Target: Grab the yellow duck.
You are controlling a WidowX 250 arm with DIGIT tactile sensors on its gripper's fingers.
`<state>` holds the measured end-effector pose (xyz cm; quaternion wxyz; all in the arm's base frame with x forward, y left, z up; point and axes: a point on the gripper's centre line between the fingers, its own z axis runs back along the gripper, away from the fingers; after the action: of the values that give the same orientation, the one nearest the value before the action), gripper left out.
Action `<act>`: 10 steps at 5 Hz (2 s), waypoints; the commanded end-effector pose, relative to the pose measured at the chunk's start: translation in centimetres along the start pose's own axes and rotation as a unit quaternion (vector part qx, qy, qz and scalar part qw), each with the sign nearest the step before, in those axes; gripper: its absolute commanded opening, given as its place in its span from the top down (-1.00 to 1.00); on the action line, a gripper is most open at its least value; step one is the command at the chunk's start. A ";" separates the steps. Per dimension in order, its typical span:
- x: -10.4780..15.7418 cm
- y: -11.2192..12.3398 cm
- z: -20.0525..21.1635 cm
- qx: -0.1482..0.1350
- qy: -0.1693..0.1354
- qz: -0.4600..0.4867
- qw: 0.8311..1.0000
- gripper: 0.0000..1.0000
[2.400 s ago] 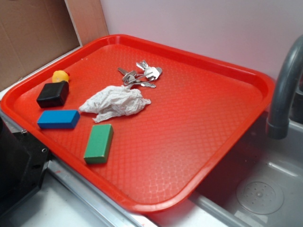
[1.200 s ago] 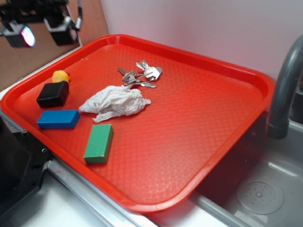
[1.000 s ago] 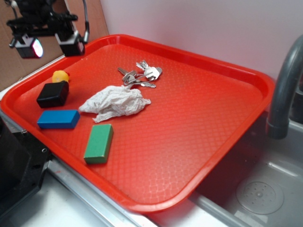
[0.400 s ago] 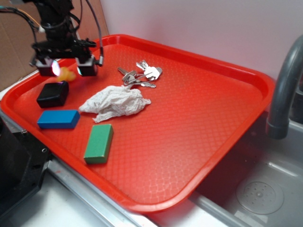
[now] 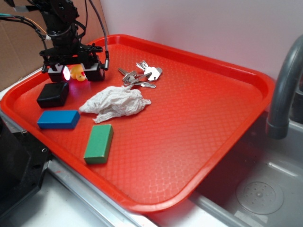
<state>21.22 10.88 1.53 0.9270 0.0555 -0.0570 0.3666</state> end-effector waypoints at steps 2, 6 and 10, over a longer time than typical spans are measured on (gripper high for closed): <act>-0.4 1.3 0.2 0.010 0.010 -0.024 1.000 1.00; -2.3 -0.4 14.0 -0.103 -0.025 -0.210 0.972 1.00; 0.0 -6.4 19.9 -0.070 0.016 -0.272 0.960 1.00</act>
<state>24.12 2.04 19.14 0.9958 -0.0023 -0.0207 0.0890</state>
